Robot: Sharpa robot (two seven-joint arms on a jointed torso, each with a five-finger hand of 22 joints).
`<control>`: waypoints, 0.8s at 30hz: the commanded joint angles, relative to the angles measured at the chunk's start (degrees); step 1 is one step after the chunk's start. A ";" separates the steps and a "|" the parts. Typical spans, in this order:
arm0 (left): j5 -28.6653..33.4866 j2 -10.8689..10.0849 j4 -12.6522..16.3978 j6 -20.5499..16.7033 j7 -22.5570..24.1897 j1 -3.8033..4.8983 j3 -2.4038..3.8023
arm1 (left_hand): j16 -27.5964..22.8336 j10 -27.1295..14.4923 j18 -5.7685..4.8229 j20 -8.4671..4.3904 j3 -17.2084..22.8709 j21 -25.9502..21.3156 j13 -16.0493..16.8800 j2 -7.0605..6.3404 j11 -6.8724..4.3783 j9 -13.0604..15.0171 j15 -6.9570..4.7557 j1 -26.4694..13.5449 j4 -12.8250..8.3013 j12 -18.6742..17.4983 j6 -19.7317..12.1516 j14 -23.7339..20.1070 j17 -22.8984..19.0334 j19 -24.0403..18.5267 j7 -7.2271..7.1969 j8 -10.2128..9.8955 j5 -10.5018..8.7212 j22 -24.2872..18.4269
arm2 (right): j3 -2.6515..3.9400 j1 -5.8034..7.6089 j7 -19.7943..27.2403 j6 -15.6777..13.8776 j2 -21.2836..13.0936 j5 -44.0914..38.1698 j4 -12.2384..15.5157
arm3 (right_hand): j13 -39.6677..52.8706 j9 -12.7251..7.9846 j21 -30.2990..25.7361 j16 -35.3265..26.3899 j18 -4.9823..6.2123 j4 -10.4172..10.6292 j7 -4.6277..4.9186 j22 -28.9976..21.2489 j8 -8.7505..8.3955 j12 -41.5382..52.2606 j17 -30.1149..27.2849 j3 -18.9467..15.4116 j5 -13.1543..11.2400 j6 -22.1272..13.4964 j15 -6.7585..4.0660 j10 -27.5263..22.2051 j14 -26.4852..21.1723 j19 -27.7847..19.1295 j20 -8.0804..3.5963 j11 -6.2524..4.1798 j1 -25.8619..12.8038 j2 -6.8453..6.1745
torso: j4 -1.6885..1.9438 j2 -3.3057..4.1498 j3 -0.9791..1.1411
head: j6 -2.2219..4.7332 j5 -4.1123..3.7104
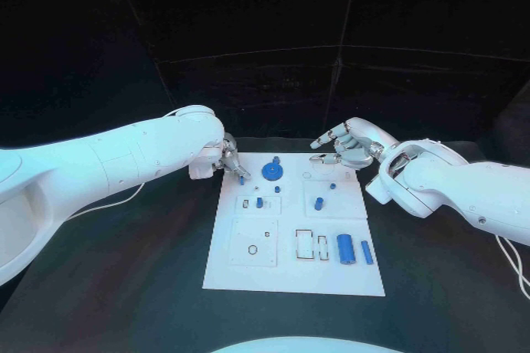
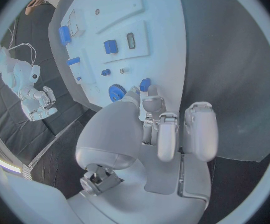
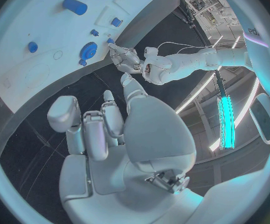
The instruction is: Assemble the parts on the task board
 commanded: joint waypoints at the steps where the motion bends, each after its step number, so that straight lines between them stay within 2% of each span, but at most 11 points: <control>1: -0.37 0.15 -0.16 0.62 0.53 0.06 0.02 | 0.18 0.21 0.22 0.22 0.40 0.21 -0.06 0.00 -0.23 -0.12 0.01 0.92 -0.35 0.35 0.55 5.95 15.09 1.09 0.02 -0.03 0.26 3.39 | 0.03 0.12 0.46 -0.31 0.05 0.16 0.04 | 0.16 -0.08 -0.30 -0.21 0.82 -0.02 -0.06 -0.06 -0.33 -0.21 6.57 -0.41 0.20 0.35 -0.44 -0.42 3.95 -0.21 -0.07 0.02 -0.38 0.26 | 0.01 0.00 -0.03 | -0.07 0.03; 11: -0.98 0.32 -0.32 0.59 0.62 0.03 0.00 | 0.18 0.24 0.21 0.15 1.29 0.26 -0.13 0.56 -0.36 -0.38 -0.08 2.42 -1.05 0.34 0.73 5.95 15.09 1.12 -0.14 -0.03 0.32 3.51 | 0.04 0.12 0.46 -0.32 0.10 0.16 0.02 | 0.16 -0.08 -0.30 -0.21 0.82 -0.02 -0.06 -0.06 -0.33 -0.21 6.57 -0.41 0.20 0.35 -0.44 -0.42 3.95 -0.21 -0.07 0.02 -0.38 0.26 | 0.05 0.01 -0.04 | -0.18 0.02; 18: -0.89 0.13 0.16 0.00 1.49 0.01 0.00 | 0.18 0.44 0.19 -0.18 4.65 0.31 -0.15 2.15 -0.90 -0.62 -0.49 6.69 -3.76 0.29 1.32 5.95 15.09 1.17 -0.77 0.19 0.10 3.69 | 0.04 0.12 0.47 -0.32 0.13 0.16 -0.03 | 0.16 -0.08 -0.30 -0.21 0.82 -0.02 -0.06 -0.06 -0.33 -0.21 6.57 -0.41 0.20 0.35 -0.44 -0.42 3.95 -0.21 -0.07 0.02 -0.38 0.26 | 0.02 0.00 -0.03 | -0.24 0.00; 24: 0.23 -0.48 0.89 -1.20 2.42 -0.01 0.01 | 0.18 0.89 0.13 -0.52 8.65 0.45 -0.24 2.56 -1.24 -0.10 -0.78 9.57 -6.46 0.09 1.50 5.95 15.09 1.27 -1.15 0.70 -0.16 3.99 | 0.04 0.12 0.49 -0.30 0.12 0.16 -0.04 | 0.22 -0.08 -0.31 -0.24 0.82 -0.01 -0.06 -0.04 -0.34 -0.13 6.54 -0.42 0.29 0.37 -0.45 -0.37 3.95 -0.18 -0.08 0.01 -0.30 0.37 | 0.06 0.01 -0.05 | -0.34 -0.10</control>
